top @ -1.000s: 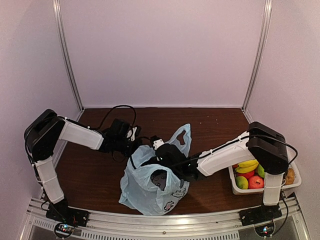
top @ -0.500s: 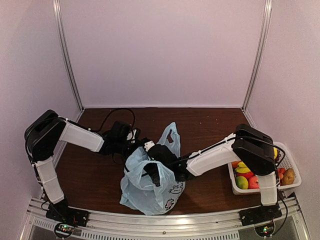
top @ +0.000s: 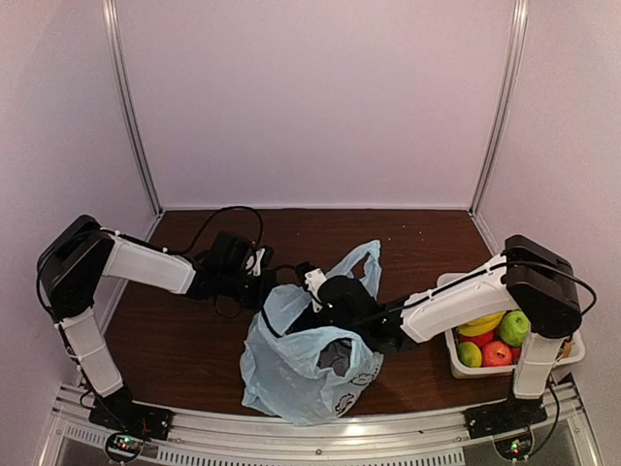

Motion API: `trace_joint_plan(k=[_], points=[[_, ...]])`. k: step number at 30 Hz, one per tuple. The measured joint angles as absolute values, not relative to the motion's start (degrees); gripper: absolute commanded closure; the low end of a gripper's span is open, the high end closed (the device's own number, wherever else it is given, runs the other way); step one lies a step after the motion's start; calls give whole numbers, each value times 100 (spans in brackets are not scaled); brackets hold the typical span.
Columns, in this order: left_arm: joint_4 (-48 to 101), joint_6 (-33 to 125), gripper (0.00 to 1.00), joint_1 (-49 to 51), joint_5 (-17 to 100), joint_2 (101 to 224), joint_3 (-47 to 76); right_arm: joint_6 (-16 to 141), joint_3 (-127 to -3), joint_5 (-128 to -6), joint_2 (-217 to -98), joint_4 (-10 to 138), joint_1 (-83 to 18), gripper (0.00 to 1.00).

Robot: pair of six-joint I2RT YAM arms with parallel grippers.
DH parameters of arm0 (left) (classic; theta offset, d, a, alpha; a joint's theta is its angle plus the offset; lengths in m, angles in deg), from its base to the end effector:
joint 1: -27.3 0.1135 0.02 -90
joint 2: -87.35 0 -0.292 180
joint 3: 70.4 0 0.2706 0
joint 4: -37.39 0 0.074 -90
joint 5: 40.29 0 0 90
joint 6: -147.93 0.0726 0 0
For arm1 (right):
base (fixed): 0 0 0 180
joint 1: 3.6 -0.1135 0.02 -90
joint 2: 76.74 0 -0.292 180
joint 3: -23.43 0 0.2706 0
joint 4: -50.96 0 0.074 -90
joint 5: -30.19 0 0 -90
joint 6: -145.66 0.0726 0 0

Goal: Untie the knot of the plastic bag and take out the fruit
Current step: Pick up the fake fruit from the takeout bag, then place the fake fruit in the takeout bag.

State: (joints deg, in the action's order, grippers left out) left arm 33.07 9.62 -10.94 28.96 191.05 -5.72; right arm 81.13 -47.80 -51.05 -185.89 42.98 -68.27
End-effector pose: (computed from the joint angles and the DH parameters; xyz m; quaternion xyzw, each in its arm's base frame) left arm 0.3003 -0.2694 0.1294 -0.0082 0.9060 -0.3874 0.1703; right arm 0.2049 0.4070 0.1503 -0.2536 0.8260 0.3066 0.3992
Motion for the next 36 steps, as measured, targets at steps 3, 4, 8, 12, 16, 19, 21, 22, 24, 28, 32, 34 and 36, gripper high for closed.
trace_joint_plan(k=[3,4,8,12,16,19,21,22,24,28,32,34,36], points=[[3349,1012,100,-1094,2712,18856,-569,8100,-4443,-5199,-18038,4169,-6827,59],[3373,1027,100,-1090,2647,18788,-569,8096,-4303,-5223,-17848,4116,-6829,59],[3410,1097,100,-1081,2426,18609,-561,8091,-3785,-5256,-17201,4064,-6835,59],[3351,1217,100,-939,2306,18547,-561,8115,-3208,-5230,-16490,4127,-6872,58],[3071,1366,100,-239,2773,18550,-600,8174,-2671,-4957,-15586,4433,-6870,57],[2907,1412,100,279,3062,18550,-650,8200,-2472,-4891,-15118,4617,-6866,57],[2855,1438,96,375,3119,18550,-650,8198,-2445,-4917,-14963,4724,-6859,57],[2840,1460,84,379,3117,18550,-650,8198,-2443,-4946,-14893,4774,-6859,57],[2848,1519,53,366,3010,18550,-655,8211,-2434,-4943,-14772,4829,-6859,56],[2993,1600,17,261,2693,18344,-790,8266,-2434,-4773,-14694,4923,-6859,56],[2879,1834,3,-113,2498,17656,-915,8312,-2493,-4572,-14984,4940,-6835,56],[2754,1947,3,-416,2457,17168,-919,8375,-2594,-4506,-15286,4940,-6813,57],[2656,2022,2,-718,2435,16683,-924,8461,-2703,-4449,-15614,4934,-6803,57]])
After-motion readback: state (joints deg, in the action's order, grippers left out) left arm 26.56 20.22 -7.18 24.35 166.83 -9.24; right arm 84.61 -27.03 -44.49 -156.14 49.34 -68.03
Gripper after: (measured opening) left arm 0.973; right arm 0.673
